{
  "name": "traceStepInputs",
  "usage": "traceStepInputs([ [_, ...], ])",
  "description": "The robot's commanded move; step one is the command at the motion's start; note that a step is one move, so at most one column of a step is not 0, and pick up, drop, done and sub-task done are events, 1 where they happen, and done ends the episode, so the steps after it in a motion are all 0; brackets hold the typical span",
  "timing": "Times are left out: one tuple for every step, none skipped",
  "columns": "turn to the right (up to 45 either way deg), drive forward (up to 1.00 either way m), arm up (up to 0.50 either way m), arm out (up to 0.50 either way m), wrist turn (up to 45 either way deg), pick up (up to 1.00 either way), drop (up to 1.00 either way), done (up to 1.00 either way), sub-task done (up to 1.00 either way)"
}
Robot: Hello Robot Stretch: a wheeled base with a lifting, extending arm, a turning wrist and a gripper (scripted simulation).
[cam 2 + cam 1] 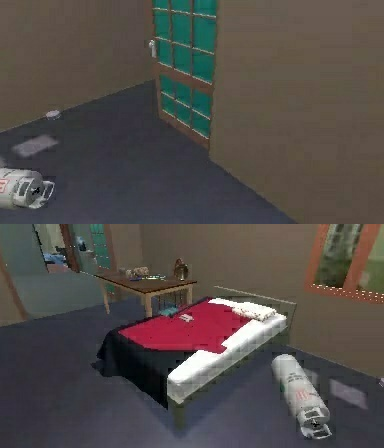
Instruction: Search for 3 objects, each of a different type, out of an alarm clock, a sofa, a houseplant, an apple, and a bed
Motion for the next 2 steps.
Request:
traceStepInputs([
  [0.0, 0.4, 0.0, 0.0, 0.0, 0.0, 0.0, 0.0, 0.0],
  [0.0, 0.0, 0.0, 0.0, 0.0, 0.0, 0.0, 0.0, 1.0],
])
